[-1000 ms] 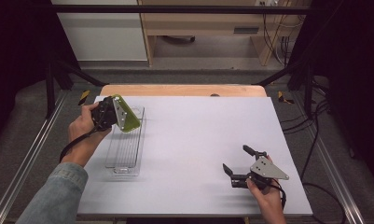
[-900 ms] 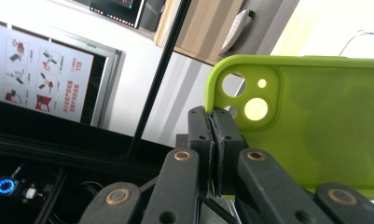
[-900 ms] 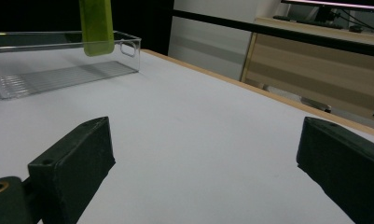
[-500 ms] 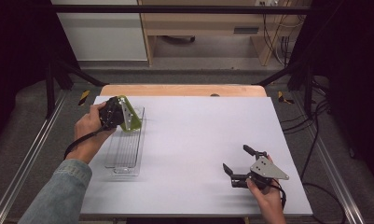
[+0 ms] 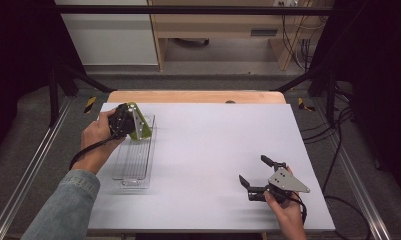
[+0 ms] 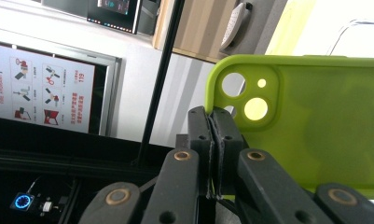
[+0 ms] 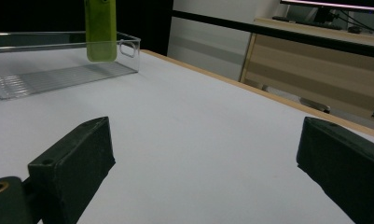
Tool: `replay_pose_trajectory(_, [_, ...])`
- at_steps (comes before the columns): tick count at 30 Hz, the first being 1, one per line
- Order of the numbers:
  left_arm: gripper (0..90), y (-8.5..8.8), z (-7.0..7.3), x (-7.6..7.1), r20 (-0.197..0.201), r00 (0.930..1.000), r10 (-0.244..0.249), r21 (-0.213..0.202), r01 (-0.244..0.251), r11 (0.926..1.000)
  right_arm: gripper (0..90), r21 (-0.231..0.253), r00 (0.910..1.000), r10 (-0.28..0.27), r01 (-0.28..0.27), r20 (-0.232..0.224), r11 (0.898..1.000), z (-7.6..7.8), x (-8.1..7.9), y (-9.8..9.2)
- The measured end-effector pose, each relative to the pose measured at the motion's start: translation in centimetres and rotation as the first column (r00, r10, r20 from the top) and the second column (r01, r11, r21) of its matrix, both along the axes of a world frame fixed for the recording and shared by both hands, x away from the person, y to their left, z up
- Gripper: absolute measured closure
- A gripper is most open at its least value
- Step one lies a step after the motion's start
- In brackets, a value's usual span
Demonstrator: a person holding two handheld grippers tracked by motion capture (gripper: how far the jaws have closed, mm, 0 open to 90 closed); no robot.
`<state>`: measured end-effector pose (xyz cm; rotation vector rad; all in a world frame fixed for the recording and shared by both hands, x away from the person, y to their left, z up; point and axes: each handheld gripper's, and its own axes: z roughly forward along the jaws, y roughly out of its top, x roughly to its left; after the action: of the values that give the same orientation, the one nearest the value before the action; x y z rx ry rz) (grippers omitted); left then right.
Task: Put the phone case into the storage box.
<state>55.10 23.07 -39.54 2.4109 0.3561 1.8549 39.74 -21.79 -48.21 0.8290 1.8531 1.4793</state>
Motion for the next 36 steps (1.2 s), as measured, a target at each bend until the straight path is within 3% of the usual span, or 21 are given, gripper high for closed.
replay_pose_trajectory(15, [87.8, -0.4, -0.6, -0.1, -0.002, 1.0000, -0.006, 0.042, 0.006, 0.9991, 4.1, -0.003, 1.0000, -0.001, 0.001, 0.002, 1.000, 0.0, 0.0, 0.0])
replay_pose_trajectory(36, [87.7, -0.8, -1.1, 0.2, -0.008, 0.9999, -0.014, 0.069, 0.014, 0.9975, 4.1, -0.006, 1.0000, 0.000, 0.000, 0.004, 1.000, 0.0, 0.1, 0.0])
